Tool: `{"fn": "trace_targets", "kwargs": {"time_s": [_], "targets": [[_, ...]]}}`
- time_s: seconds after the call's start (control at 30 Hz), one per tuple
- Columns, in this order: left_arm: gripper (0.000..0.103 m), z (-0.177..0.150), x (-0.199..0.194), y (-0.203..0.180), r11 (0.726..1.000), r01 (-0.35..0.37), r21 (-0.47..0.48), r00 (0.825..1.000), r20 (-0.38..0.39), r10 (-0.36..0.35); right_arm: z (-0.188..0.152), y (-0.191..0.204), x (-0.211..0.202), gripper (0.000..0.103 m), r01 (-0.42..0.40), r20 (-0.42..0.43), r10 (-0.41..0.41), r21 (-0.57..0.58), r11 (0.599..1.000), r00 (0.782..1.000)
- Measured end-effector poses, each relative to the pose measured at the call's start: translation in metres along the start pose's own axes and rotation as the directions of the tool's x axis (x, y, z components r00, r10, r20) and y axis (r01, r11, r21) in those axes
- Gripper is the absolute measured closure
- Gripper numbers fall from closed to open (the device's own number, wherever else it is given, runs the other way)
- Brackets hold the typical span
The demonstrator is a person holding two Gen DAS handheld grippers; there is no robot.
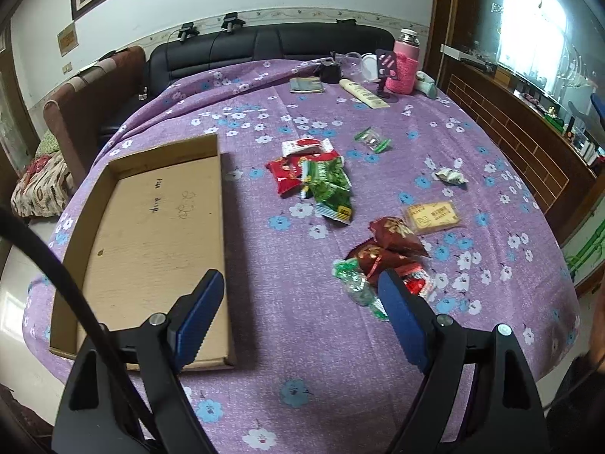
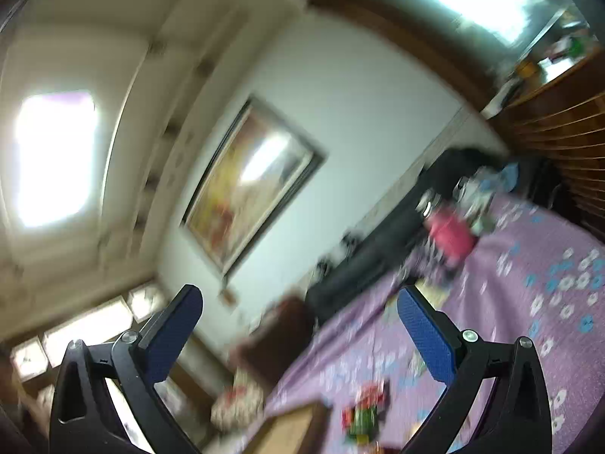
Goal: Organize snacks
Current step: 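Move both tools over the snacks scattered beside the cardboard tray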
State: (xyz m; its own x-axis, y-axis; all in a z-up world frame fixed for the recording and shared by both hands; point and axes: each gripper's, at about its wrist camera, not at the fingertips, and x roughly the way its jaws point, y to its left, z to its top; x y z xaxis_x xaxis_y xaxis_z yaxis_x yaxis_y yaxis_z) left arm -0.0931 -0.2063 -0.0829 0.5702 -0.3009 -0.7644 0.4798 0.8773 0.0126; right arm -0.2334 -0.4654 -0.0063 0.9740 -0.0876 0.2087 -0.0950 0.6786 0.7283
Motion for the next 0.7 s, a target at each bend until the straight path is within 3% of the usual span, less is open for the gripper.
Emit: {"fn": "trace_targets", "kwargs": {"time_s": [0.07, 0.17, 0.23, 0.33, 0.37, 0.47, 0.57, 0.7], "targets": [[0.019, -0.002, 0.002, -0.001, 1.0, 0.0, 0.003, 1.0, -0.001, 0.0, 0.0, -0.005, 0.012, 0.0, 0.053, -0.039, -0.052, 0.006, 0.999, 0.998], [0.019, -0.003, 0.007, -0.001, 1.0, 0.005, 0.0, 1.0, -0.008, -0.005, -0.011, 0.001, 0.032, 0.0, 0.179, -0.207, -0.207, -0.144, 0.973, 0.956], [0.019, -0.004, 0.012, -0.002, 1.0, -0.009, 0.001, 1.0, -0.008, 0.009, -0.03, 0.005, 0.042, 0.0, 0.237, -0.3, -0.313, -0.264, 0.935, 0.901], [0.019, -0.005, 0.019, 0.0, 1.0, -0.01, -0.009, 1.0, -0.019, 0.01, -0.073, 0.006, 0.049, 0.0, 0.26, -0.393, -0.455, -0.457, 0.851, 0.799], [0.019, -0.006, 0.021, 0.0, 1.0, -0.012, -0.011, 1.0, -0.021, 0.012, -0.079, 0.002, 0.046, 0.0, 0.259, -0.405, -0.48, -0.49, 0.832, 0.778], [0.019, -0.006, 0.022, 0.002, 1.0, -0.02, -0.017, 1.0, -0.022, 0.02, -0.109, 0.008, 0.045, 0.0, 0.25, -0.4, -0.601, -0.648, 0.719, 0.692], [0.019, -0.005, 0.02, 0.004, 1.0, -0.018, -0.025, 1.0, -0.015, 0.017, -0.123, 0.007, 0.043, 0.0, 0.221, -0.398, -0.643, -0.712, 0.666, 0.654], [0.019, 0.011, 0.017, 0.01, 0.998, -0.04, -0.04, 0.999, 0.02, 0.041, -0.124, 0.008, 0.055, 0.0, 0.191, -0.443, -0.624, -0.696, 0.692, 0.644]]}}
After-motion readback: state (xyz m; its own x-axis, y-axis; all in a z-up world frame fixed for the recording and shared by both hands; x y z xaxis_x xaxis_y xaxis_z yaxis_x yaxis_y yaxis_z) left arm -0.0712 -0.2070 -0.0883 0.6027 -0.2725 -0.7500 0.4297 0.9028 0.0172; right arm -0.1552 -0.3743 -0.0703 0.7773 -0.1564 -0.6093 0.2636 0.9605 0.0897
